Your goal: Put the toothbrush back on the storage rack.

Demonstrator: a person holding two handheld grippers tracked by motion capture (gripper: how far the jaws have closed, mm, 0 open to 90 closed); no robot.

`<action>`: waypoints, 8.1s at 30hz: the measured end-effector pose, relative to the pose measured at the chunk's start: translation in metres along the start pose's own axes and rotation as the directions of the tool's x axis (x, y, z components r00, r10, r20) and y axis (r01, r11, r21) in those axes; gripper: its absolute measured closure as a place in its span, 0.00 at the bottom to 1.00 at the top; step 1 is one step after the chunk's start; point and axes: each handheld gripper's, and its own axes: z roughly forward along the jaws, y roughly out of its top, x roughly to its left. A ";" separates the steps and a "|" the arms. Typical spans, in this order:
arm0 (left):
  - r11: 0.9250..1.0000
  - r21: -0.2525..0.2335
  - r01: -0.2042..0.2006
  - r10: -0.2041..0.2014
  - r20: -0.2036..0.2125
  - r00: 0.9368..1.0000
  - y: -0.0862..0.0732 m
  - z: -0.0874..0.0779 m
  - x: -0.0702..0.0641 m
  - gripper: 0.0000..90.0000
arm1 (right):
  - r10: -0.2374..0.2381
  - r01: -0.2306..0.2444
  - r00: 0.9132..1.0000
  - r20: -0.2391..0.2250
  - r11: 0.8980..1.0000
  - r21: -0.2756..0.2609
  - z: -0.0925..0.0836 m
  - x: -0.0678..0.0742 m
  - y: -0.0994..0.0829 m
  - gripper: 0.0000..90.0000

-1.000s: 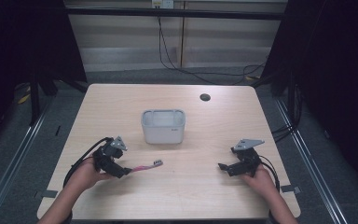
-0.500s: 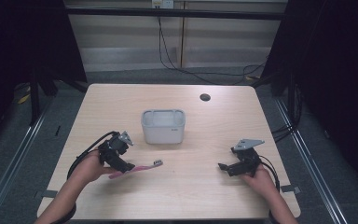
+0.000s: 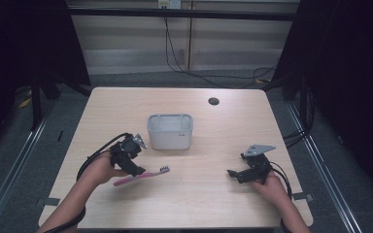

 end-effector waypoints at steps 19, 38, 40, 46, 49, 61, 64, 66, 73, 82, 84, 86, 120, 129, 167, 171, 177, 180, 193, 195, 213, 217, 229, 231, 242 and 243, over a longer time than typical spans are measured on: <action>0.998 0.057 -0.021 0.020 0.023 1.000 0.014 0.015 -0.007 0.46 | 0.001 -0.001 1.000 0.001 1.000 0.000 0.000 0.000 0.000 0.11; 0.996 0.076 -0.052 0.048 0.062 0.997 0.026 0.034 -0.019 0.56 | 0.003 -0.003 1.000 0.003 1.000 0.001 0.000 0.000 0.000 0.11; 0.994 0.083 -0.074 0.069 0.059 0.996 0.027 0.035 -0.020 0.59 | 0.003 -0.003 1.000 0.003 1.000 0.001 0.000 0.000 0.000 0.11; 0.994 0.084 -0.070 0.063 0.082 0.995 0.029 0.041 -0.025 0.66 | 0.004 -0.004 1.000 0.004 1.000 0.001 0.000 0.000 0.000 0.11; 0.993 0.090 -0.076 0.068 0.090 0.994 0.029 0.044 -0.026 0.70 | 0.003 -0.003 1.000 0.004 1.000 0.001 0.000 0.000 0.000 0.11; 0.992 0.107 -0.072 0.060 0.107 0.992 0.032 0.048 -0.026 0.92 | 0.003 -0.003 1.000 0.004 1.000 0.001 0.000 0.000 0.000 0.11; 0.992 0.109 -0.070 0.059 0.101 0.993 0.033 0.048 -0.027 0.93 | 0.004 -0.004 1.000 0.004 1.000 0.001 0.000 0.000 0.000 0.11; 0.993 0.103 -0.055 0.044 0.101 0.994 0.032 0.048 -0.027 0.93 | 0.004 -0.004 1.000 0.004 1.000 0.001 0.000 0.000 0.000 0.11; 0.997 0.074 -0.022 0.015 0.097 0.995 0.027 0.047 -0.025 0.94 | 0.004 -0.004 1.000 0.004 1.000 0.001 0.000 0.000 0.000 0.11; 1.000 0.002 0.026 -0.026 0.105 0.994 0.025 0.026 -0.017 0.94 | 0.004 -0.004 1.000 0.004 1.000 0.001 0.000 0.000 0.000 0.11; 1.000 -0.003 0.029 -0.028 0.111 0.993 0.025 0.023 -0.015 0.94 | 0.003 -0.003 1.000 0.004 1.000 0.001 0.000 0.000 0.000 0.11; 0.999 -0.017 0.043 -0.041 0.109 0.993 0.023 0.019 -0.015 0.94 | 0.004 -0.004 1.000 0.004 1.000 0.001 0.000 0.000 0.000 0.11; 0.971 -0.182 0.157 -0.143 0.092 0.985 0.010 -0.012 -0.004 0.94 | 0.006 -0.006 1.000 0.005 1.000 0.001 0.000 0.001 0.000 0.11; 0.959 -0.225 0.172 -0.157 0.082 0.984 0.009 -0.023 -0.002 0.94 | 0.006 -0.006 1.000 0.005 1.000 0.001 0.000 0.001 0.000 0.11; 0.847 -0.469 0.250 -0.245 0.073 0.967 0.008 -0.063 0.009 0.94 | 0.006 -0.006 1.000 0.007 1.000 0.000 -0.001 0.001 0.000 0.11; 0.842 -0.476 0.253 -0.253 0.066 0.965 0.008 -0.065 0.010 0.94 | 0.006 -0.006 1.000 0.006 1.000 0.000 -0.001 0.001 0.000 0.11; 0.821 -0.509 0.258 -0.268 0.056 0.962 0.009 -0.069 0.012 0.94 | 0.007 -0.007 1.000 0.006 1.000 0.000 -0.001 0.001 0.000 0.11; 0.806 -0.531 0.262 -0.279 0.049 0.959 0.011 -0.071 0.012 0.94 | 0.007 -0.007 1.000 0.006 1.000 0.000 -0.001 0.001 0.000 0.11; 0.763 -0.591 0.263 -0.307 0.026 0.951 0.017 -0.078 0.016 0.94 | 0.006 -0.006 1.000 0.006 1.000 0.000 0.000 0.001 0.000 0.11; 0.755 -0.602 0.262 -0.312 0.022 0.950 0.018 -0.079 0.016 0.94 | 0.007 -0.007 1.000 0.006 1.000 0.000 -0.001 0.001 0.000 0.11; 0.705 -0.650 0.284 -0.354 0.024 0.935 0.023 -0.085 0.023 0.94 | 0.006 -0.006 1.000 0.006 1.000 0.000 0.000 0.001 0.000 0.11; 0.704 -0.651 0.282 -0.357 0.019 0.934 0.024 -0.086 0.024 0.94 | 0.007 -0.007 1.000 0.006 1.000 0.001 -0.001 0.001 0.000 0.11; 0.684 -0.673 0.281 -0.373 0.008 0.928 0.029 -0.094 0.027 0.94 | 0.006 -0.006 1.000 0.006 1.000 0.000 -0.001 0.001 0.000 0.11; 0.680 -0.677 0.282 -0.376 0.008 0.926 0.029 -0.094 0.027 0.94 | 0.006 -0.006 1.000 0.007 1.000 0.000 0.000 0.001 0.000 0.11; 0.665 -0.690 0.287 -0.396 0.000 0.918 0.034 -0.099 0.030 0.94 | 0.007 -0.007 1.000 0.006 1.000 0.000 -0.001 0.001 0.000 0.11; 0.663 -0.690 0.289 -0.396 0.003 0.918 0.034 -0.100 0.030 0.94 | 0.006 -0.006 1.000 0.007 1.000 0.000 -0.001 0.001 0.000 0.11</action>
